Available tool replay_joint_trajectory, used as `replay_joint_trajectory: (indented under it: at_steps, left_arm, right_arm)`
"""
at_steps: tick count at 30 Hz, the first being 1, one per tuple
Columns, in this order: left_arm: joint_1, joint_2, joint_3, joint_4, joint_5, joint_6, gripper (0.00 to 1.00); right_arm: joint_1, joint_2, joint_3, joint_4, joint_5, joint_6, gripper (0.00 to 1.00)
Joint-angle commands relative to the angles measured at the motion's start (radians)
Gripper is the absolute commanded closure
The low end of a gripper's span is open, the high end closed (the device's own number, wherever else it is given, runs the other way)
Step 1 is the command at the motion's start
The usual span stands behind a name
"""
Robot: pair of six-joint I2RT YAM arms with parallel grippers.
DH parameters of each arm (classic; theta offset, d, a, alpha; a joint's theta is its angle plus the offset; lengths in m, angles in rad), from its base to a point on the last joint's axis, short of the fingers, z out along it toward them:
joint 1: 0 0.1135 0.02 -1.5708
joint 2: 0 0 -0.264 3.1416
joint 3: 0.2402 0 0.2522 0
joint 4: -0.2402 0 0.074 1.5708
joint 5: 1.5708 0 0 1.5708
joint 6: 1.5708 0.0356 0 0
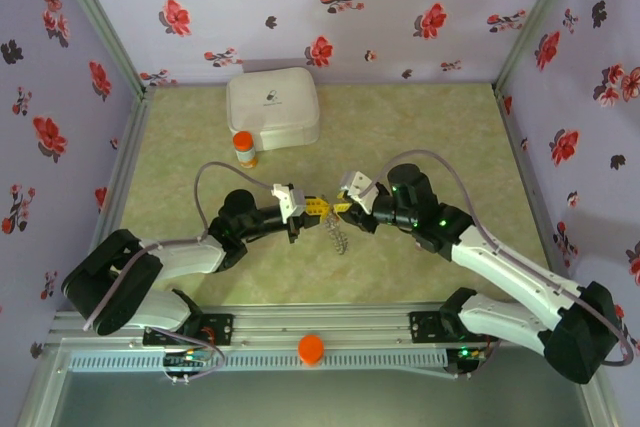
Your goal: Put the keys on the keyring
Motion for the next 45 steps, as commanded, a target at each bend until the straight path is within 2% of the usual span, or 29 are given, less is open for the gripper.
replay_joint_trajectory:
  at_steps: [1, 8, 12, 16, 20, 24, 28, 29, 30, 31, 35, 37, 40, 45]
  left_arm:
    - [-0.009, -0.026, 0.011, 0.073, 0.027, -0.013, 1.0]
    - [-0.007, -0.025, 0.01, 0.074, 0.037, -0.019, 1.0]
    - [-0.008, -0.023, 0.008, 0.074, 0.038, -0.019, 1.0]
    - [-0.007, -0.031, 0.023, 0.078, 0.073, -0.042, 1.0]
    - [-0.007, -0.04, 0.028, 0.08, 0.09, -0.086, 1.0]
    - [-0.008, -0.04, 0.028, 0.083, 0.09, -0.086, 1.0]
    - [-0.007, -0.041, 0.023, 0.073, 0.055, -0.066, 1.0]
    - [-0.007, -0.043, 0.017, 0.067, 0.016, -0.055, 0.85]
    - [-0.007, -0.047, 0.007, 0.051, -0.036, -0.015, 0.79]
    - [-0.007, -0.058, 0.003, 0.018, -0.073, 0.025, 0.78]
    - [-0.025, -0.123, 0.065, -0.343, -0.106, 0.218, 0.7]
    - [-0.038, -0.142, 0.092, -0.492, -0.125, 0.311, 0.69]
    - [-0.039, -0.167, 0.105, -0.581, -0.136, 0.368, 0.73]
    - [-0.038, -0.187, 0.112, -0.579, -0.102, 0.349, 0.76]
  right_arm:
    - [0.002, 0.017, 0.007, 0.037, -0.029, 0.018, 0.76]
    - [0.002, 0.021, 0.0, 0.021, -0.131, 0.011, 0.75]
    - [-0.001, 0.006, -0.007, -0.012, -0.116, -0.007, 0.75]
    - [-0.007, 0.009, -0.004, -0.019, -0.134, -0.008, 0.86]
    - [-0.016, 0.022, 0.006, -0.033, -0.172, -0.016, 0.88]
    - [-0.025, 0.041, 0.025, -0.065, -0.202, -0.039, 1.0]
    - [-0.027, 0.056, 0.076, -0.141, -0.221, -0.088, 1.0]
    - [-0.027, 0.063, 0.099, -0.171, -0.216, -0.1, 1.0]
    - [-0.025, 0.075, 0.128, -0.209, -0.206, -0.116, 1.0]
    - [-0.021, 0.086, 0.154, -0.249, -0.19, -0.131, 1.0]
    - [0.025, 0.138, 0.243, -0.379, -0.079, -0.202, 1.0]
    - [0.049, 0.165, 0.283, -0.435, -0.042, -0.237, 1.0]
    - [0.083, 0.196, 0.327, -0.481, 0.005, -0.27, 1.0]
    - [0.121, 0.214, 0.347, -0.453, 0.006, -0.278, 1.0]
